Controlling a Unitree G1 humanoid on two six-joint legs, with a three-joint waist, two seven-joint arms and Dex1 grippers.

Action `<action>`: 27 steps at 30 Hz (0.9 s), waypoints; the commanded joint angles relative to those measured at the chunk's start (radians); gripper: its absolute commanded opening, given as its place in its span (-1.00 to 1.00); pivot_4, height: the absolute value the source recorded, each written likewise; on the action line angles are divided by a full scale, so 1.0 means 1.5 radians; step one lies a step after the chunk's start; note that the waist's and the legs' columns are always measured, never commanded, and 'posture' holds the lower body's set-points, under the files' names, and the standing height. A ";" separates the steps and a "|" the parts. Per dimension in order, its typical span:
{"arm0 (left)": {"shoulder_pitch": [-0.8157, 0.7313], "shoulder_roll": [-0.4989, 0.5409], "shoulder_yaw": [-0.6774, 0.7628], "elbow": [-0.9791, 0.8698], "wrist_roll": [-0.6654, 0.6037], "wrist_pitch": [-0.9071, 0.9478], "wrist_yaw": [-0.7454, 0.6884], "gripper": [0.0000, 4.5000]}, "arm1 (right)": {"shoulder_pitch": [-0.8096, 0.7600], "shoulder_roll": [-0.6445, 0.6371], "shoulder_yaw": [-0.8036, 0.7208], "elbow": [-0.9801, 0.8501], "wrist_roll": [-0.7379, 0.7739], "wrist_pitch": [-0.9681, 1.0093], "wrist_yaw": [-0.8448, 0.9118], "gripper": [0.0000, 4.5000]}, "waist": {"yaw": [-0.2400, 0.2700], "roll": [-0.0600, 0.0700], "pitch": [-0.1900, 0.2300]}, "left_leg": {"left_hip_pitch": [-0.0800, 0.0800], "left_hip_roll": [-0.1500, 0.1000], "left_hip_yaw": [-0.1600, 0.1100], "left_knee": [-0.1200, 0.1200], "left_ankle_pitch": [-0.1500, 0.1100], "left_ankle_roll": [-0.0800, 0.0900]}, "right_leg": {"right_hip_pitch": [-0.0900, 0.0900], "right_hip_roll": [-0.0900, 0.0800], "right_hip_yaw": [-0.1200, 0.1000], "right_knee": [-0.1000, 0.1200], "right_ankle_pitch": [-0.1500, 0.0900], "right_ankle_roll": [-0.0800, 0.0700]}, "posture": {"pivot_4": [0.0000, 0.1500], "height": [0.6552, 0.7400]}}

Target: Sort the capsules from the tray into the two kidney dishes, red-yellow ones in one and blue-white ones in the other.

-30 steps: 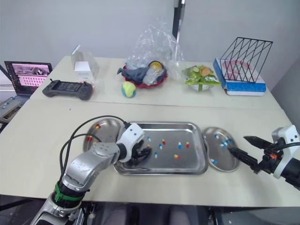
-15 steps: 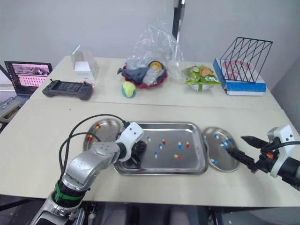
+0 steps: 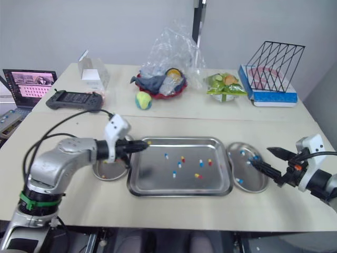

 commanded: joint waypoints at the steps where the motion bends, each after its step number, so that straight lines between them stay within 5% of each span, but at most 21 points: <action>1: -0.021 0.090 0.047 0.092 0.026 -0.082 -0.054 -1.00 | -0.017 -0.013 -0.004 0.002 0.002 -0.019 0.008 1.00 | 0.000 0.000 0.000 | 0.000 0.000 0.000 0.000 0.000 0.000 | 0.000 0.000 0.000 0.000 0.000 0.000 | 1.00 0.54; 4: 0.003 0.155 0.053 0.145 0.023 -0.090 -0.100 -1.00 | -0.030 -0.016 0.007 0.012 -0.003 -0.020 0.015 1.00 | -0.004 0.000 0.000 | 0.000 0.001 0.001 -0.001 0.000 0.000 | -0.001 0.001 0.000 0.000 0.000 0.000 | 1.00 0.54; 10: 0.022 0.179 0.035 0.201 0.067 -0.132 -0.093 -1.00 | -0.049 -0.022 0.015 0.021 -0.007 -0.016 0.021 1.00 | 0.003 0.000 0.000 | 0.000 0.001 0.002 0.000 0.000 0.000 | 0.000 -0.001 -0.001 0.000 0.000 0.000 | 1.00 0.54; 23: 0.010 0.207 0.156 0.326 0.042 -0.266 -0.129 0.94 | -0.078 -0.053 0.017 0.098 -0.026 -0.044 0.051 1.00 | -0.004 -0.001 0.000 | 0.000 0.002 0.002 0.000 0.000 0.000 | -0.001 0.000 -0.001 0.000 0.000 0.000 | 1.00 0.54; 27: 0.014 0.226 0.207 0.437 0.059 -0.359 -0.113 0.99 | -0.092 -0.060 0.006 0.178 -0.051 -0.090 0.061 1.00 | -0.004 -0.001 0.000 | 0.000 0.002 0.003 0.000 0.000 0.000 | -0.001 0.000 -0.001 0.000 0.000 0.000 | 1.00 0.54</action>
